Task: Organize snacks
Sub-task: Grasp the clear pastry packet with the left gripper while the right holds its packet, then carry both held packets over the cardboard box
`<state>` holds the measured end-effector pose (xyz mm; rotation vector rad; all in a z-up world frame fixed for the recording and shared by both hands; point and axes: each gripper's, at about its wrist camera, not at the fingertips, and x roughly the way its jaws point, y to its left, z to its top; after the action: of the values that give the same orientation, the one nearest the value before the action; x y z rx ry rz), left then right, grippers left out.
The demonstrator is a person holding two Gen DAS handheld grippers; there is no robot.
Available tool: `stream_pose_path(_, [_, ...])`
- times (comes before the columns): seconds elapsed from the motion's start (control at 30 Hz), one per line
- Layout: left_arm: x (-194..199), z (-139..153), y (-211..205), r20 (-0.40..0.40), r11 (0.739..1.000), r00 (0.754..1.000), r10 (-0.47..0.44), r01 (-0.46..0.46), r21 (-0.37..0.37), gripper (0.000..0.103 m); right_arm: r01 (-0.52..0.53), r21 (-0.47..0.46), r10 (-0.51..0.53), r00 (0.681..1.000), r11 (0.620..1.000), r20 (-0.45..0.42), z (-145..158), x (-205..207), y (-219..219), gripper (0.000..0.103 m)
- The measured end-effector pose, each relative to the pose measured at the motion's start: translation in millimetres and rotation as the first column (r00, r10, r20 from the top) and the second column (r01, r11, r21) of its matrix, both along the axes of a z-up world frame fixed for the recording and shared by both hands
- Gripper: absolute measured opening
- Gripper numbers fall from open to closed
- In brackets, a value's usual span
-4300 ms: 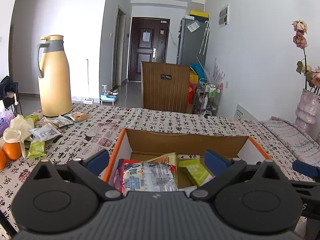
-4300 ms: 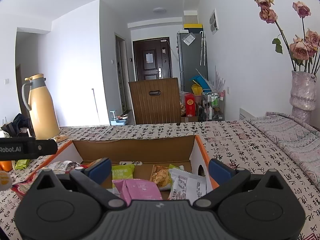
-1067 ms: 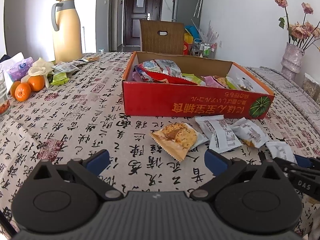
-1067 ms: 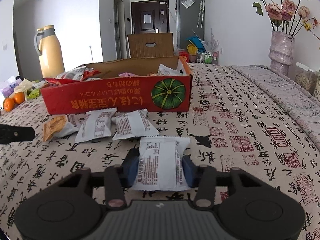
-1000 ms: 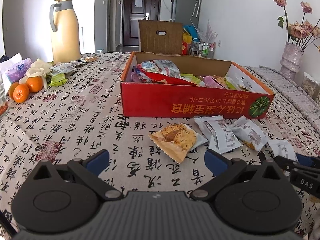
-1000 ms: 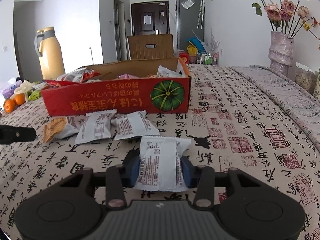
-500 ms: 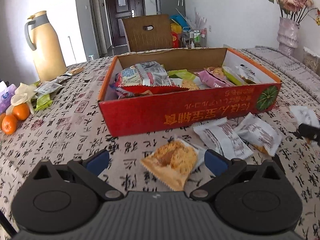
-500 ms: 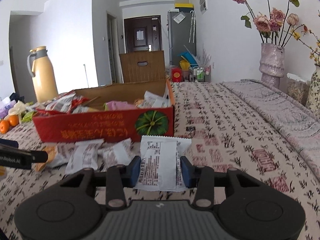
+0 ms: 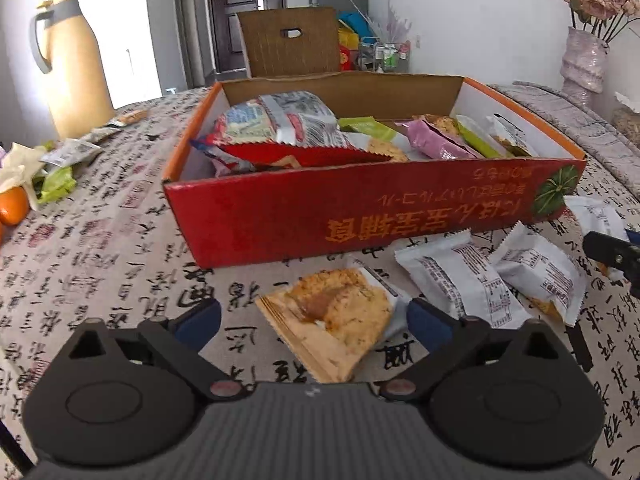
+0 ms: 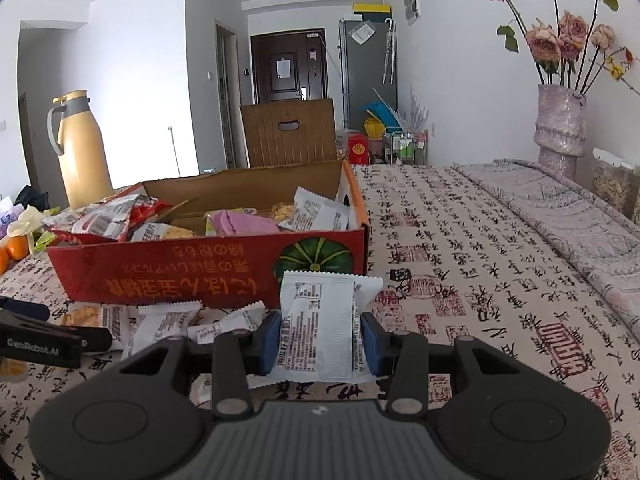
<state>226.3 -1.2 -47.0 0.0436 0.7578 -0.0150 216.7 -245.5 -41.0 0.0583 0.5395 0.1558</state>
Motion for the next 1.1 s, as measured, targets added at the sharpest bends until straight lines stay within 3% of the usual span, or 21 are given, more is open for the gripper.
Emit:
stream_pose_path(0.43, [-5,0,0,0.021,0.998,0.999,-0.047,0.048,-0.047,0.063,-0.003,0.02,0.003,1.0,1.0,-0.024,-6,4,-2,0.042])
stream_pose_path(0.7, [-8,3,2,0.036,0.997,0.999,-0.04,0.042,-0.058,0.058,-0.007,0.024,0.008,1.0,1.0,-0.023,-6,4,-2,0.042])
stream_pose_path(1.1, [-34,33,2,0.146,1.0,0.989,-0.001,0.005,-0.027,0.056,-0.015,0.015,0.015,0.999,1.0,0.042,7,-9,1,0.042])
